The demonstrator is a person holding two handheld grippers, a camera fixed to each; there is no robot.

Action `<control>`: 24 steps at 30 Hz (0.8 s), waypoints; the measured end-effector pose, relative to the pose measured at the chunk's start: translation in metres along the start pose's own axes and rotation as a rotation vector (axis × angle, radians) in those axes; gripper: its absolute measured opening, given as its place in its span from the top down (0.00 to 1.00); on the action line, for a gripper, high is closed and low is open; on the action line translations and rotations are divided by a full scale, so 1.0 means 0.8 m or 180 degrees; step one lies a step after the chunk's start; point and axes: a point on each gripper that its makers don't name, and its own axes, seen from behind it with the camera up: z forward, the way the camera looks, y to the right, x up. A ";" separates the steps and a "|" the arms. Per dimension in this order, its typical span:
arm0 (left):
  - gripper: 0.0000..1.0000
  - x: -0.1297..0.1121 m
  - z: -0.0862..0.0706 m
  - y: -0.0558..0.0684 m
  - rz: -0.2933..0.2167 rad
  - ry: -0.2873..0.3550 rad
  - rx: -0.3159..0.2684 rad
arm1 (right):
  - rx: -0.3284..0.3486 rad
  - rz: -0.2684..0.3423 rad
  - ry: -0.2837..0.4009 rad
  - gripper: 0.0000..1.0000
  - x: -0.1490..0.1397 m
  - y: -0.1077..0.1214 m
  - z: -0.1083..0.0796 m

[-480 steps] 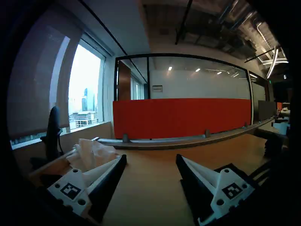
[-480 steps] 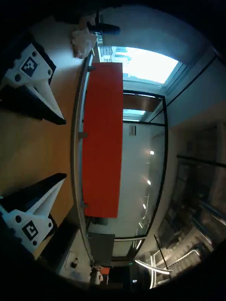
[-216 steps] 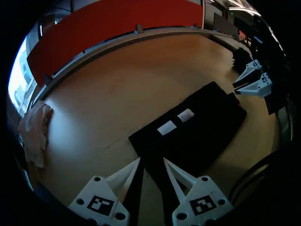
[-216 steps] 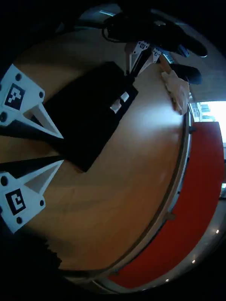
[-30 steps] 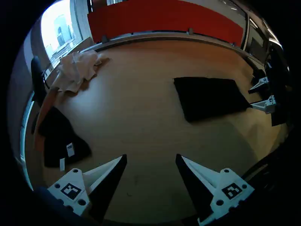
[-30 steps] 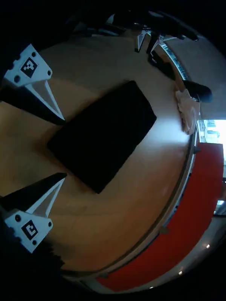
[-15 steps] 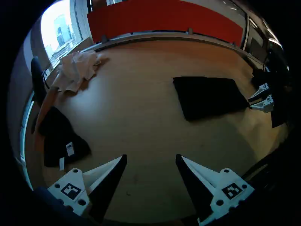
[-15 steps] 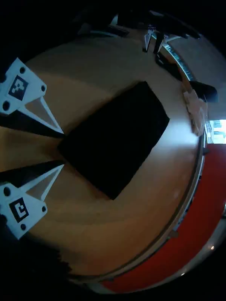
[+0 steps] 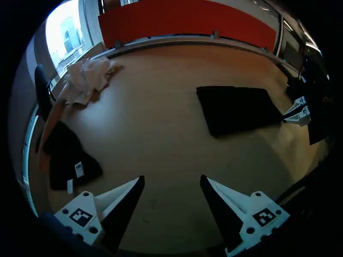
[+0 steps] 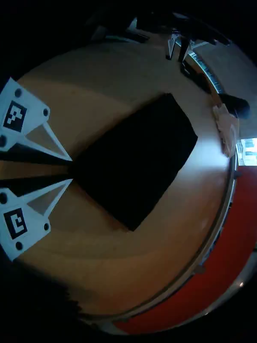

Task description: Fold towel

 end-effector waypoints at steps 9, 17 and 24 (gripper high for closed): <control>0.04 0.002 0.001 0.001 0.0018 0.0002 -0.0006 | 0.0008 0.0043 0.0052 0.96 0.005 0.000 0.000; 0.04 0.004 0.002 0.000 0.0031 0.0008 -0.0007 | -0.0023 0.0027 0.0164 0.96 0.027 0.004 -0.018; 0.04 0.007 0.003 0.002 0.0034 0.0019 -0.0016 | -0.0115 -0.0040 0.0331 0.96 0.061 0.017 -0.038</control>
